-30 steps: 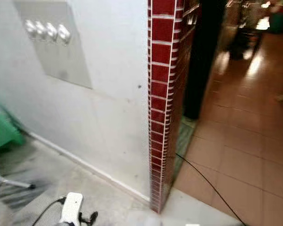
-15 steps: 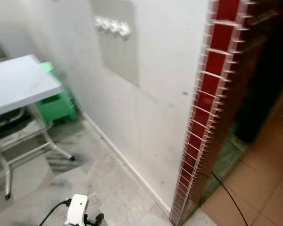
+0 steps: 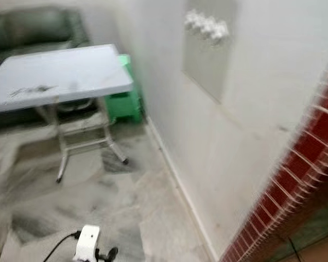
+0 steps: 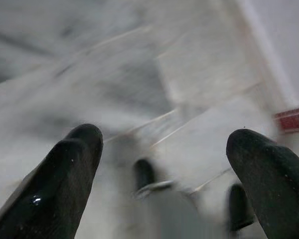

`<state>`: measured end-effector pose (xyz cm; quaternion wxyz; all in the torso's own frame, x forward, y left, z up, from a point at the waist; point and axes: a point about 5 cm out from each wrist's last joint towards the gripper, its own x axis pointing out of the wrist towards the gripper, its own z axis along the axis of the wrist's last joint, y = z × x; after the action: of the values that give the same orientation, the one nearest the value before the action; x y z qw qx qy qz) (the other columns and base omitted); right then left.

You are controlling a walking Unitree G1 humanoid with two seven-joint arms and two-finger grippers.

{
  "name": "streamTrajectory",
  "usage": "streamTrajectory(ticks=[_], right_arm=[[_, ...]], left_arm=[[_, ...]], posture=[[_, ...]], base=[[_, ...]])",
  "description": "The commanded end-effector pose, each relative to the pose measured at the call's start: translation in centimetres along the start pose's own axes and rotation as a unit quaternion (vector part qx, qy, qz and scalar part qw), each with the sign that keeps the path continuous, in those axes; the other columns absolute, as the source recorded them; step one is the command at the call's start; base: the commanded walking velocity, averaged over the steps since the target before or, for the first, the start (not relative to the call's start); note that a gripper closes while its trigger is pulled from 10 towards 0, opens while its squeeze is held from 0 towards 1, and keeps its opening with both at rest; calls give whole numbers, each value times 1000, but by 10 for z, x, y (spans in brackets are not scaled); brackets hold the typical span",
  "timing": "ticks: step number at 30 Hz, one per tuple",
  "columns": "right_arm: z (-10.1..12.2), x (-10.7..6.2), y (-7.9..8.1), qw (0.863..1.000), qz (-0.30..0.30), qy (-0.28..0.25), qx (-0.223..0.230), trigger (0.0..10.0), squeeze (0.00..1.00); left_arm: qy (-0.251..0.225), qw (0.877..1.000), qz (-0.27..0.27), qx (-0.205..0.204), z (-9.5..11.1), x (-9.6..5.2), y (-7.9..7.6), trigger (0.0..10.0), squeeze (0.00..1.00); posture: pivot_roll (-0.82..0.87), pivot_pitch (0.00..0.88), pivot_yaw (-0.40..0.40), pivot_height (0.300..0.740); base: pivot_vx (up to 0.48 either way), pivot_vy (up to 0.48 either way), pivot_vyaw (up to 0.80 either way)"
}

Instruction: Hang keys on a hook

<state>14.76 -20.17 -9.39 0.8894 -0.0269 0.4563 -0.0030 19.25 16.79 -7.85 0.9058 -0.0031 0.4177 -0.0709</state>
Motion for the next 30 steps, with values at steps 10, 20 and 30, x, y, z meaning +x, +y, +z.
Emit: streamTrajectory(ticks=[10,20,30], right_arm=[[-9,-3,-3,1000,1,14,-6,10000,0],[-9,-3,-4,1000,0,15,-16,10000,0],[-9,-3,-3,998,7,7,56,10000,1000]], left_arm=[[-11,1000,-10,1,8,3,-8,10000,0],[-14,1000,-10,-1,10,4,-9,10000,0],[-13,1000,-9,-2,9,4,-9,10000,0]], posture=[[-57,0,9,740],[-55,0,6,740],[-52,0,4,740]], base=[[0,0,800],[0,0,800],[0,0,384]])
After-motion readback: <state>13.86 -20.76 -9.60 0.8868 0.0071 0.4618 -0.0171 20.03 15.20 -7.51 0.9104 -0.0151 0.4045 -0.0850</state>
